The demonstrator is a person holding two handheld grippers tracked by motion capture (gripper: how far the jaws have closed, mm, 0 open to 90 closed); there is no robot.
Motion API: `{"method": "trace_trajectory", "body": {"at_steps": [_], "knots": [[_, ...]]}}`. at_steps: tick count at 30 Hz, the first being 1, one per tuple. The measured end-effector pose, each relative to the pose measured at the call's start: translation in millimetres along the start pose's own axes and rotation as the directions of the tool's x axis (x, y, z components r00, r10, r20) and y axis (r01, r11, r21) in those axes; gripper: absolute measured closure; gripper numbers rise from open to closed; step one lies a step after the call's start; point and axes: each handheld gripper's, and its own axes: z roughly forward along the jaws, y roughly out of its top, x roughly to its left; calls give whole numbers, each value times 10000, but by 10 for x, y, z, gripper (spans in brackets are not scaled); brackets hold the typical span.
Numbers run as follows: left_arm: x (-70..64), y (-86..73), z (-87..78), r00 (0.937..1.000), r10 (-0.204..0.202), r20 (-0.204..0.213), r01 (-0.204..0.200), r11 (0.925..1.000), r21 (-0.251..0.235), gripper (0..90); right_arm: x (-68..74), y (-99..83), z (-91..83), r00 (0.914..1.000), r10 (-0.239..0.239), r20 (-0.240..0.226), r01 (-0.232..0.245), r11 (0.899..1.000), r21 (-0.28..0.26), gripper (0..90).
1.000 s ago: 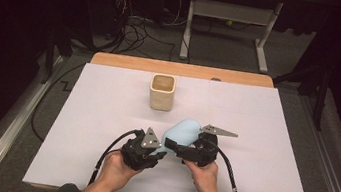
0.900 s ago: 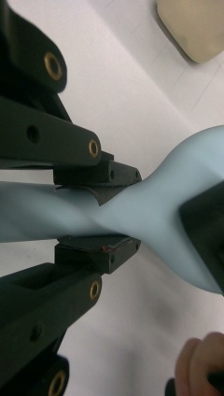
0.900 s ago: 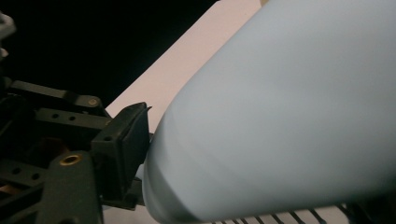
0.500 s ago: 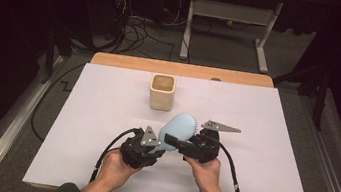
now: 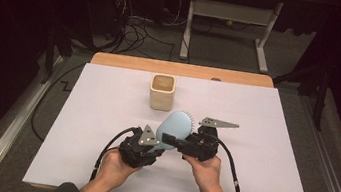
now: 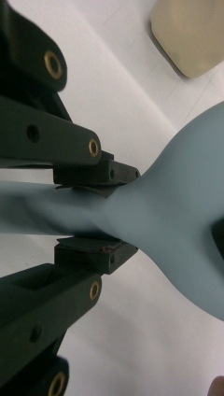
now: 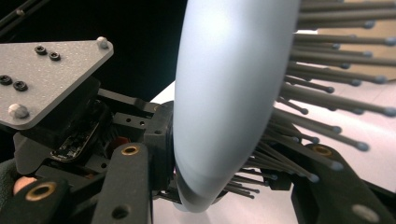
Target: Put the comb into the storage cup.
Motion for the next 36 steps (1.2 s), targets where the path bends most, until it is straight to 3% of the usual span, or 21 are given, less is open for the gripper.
{"method": "trace_trajectory", "body": {"at_steps": [4, 11, 15, 24, 34, 36], "knots": [[12, -6, -12, 9993, -170, 347, 169, 9999, 22, 613, 14, 48, -16, 9999, -91, -85, 91, 10000, 31, 562], [41, -32, -53, 9982, -340, 503, 352, 9991, -230, 473, -1, 102, -58, 9997, -230, 92, 229, 9996, 164, 563], [62, -72, -79, 9990, -360, 272, 373, 9981, -492, 435, -6, 133, -86, 9994, -289, 214, 286, 9994, 178, 562], [154, -177, -155, 9976, -601, 347, 632, 9930, -994, 395, -13, 202, -145, 9975, -471, 535, 450, 9982, 390, 560], [322, -331, -273, 9935, -1118, 228, 1140, 9794, -1666, 375, -36, 277, -200, 9949, -637, 787, 600, 9970, 492, 559], [332, -354, -287, 9889, -1479, -135, 1429, 9722, -1856, 374, -37, 291, -210, 9945, -659, 819, 619, 9968, 507, 559]]}}
